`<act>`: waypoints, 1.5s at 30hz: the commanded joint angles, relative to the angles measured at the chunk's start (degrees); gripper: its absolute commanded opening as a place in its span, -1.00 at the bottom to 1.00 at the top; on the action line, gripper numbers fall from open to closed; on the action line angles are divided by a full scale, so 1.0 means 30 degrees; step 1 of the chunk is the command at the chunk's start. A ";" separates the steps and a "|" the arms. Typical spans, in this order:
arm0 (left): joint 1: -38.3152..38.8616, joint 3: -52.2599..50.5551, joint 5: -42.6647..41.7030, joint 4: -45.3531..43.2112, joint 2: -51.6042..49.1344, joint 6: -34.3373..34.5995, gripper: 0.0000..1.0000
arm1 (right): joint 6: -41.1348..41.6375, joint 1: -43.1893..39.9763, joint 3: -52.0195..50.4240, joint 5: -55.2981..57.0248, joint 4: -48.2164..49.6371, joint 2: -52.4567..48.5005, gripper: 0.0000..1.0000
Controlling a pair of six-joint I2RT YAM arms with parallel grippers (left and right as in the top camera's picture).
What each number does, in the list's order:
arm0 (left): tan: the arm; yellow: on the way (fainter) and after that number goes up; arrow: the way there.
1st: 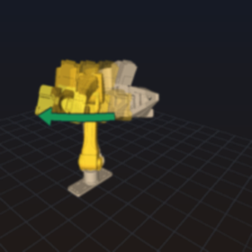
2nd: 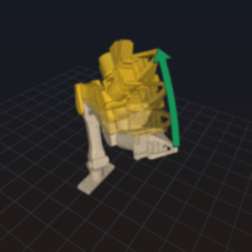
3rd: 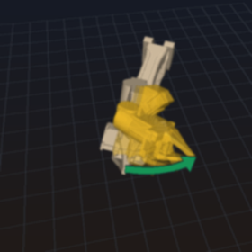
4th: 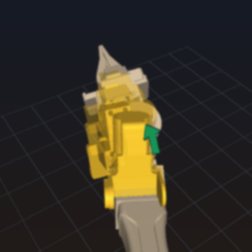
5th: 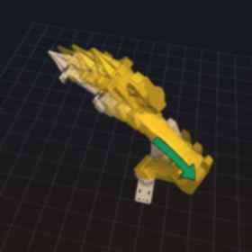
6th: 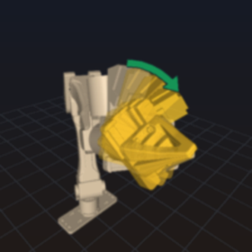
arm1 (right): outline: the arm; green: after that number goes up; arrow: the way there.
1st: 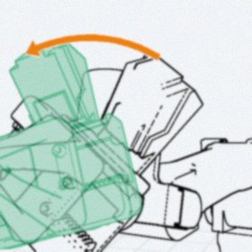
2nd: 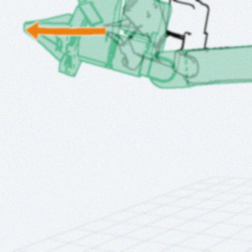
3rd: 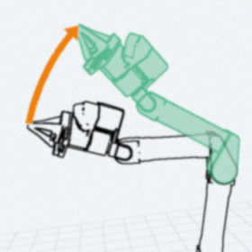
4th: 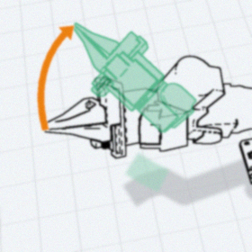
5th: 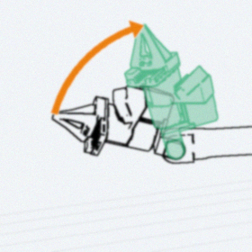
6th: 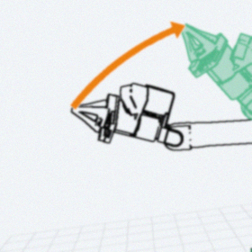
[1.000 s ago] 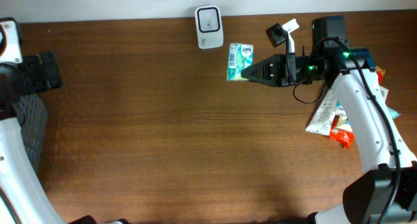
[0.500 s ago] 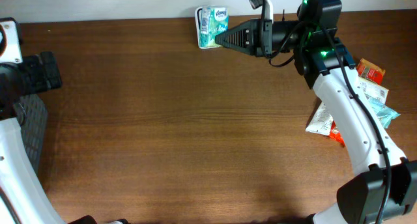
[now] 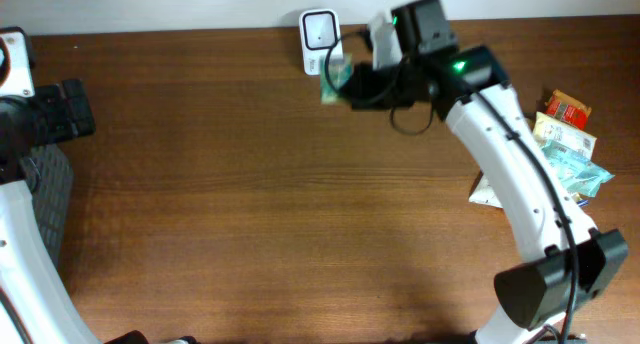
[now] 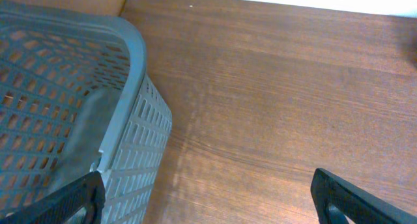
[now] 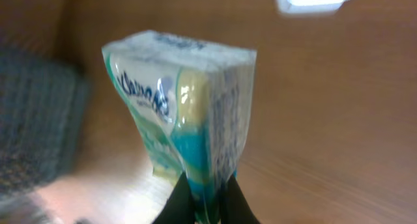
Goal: Scan the item barcode
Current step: 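Lift the tissue pack and hold it at the barcode scanner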
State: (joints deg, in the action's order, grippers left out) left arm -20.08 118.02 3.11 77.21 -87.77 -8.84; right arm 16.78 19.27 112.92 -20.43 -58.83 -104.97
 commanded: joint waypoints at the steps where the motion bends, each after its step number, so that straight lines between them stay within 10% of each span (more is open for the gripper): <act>1: -0.0117 0.0051 -0.0189 0.0000 -0.0029 -0.0233 0.98 | -0.3381 0.0466 0.6455 0.7541 -0.1814 -0.2594 -0.92; 10: -0.0117 0.0051 -0.0189 0.0000 -0.0029 -0.0233 0.98 | -1.3136 0.2579 1.0557 1.8200 0.6878 -1.0965 -0.92; 20: -0.0117 0.0051 -0.0182 0.0000 -0.0029 -0.0233 0.98 | -1.3522 0.2543 1.0557 1.7850 1.1825 -1.5686 -0.92; 45: -0.0117 0.0051 -0.0182 0.0000 -0.0029 -0.0233 0.98 | -1.6101 0.2637 0.8633 1.8761 1.1970 -1.5759 -0.92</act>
State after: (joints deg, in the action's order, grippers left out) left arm -20.08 118.02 3.14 77.17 -87.77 -8.84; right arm -28.51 26.89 139.26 33.61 -23.09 -152.22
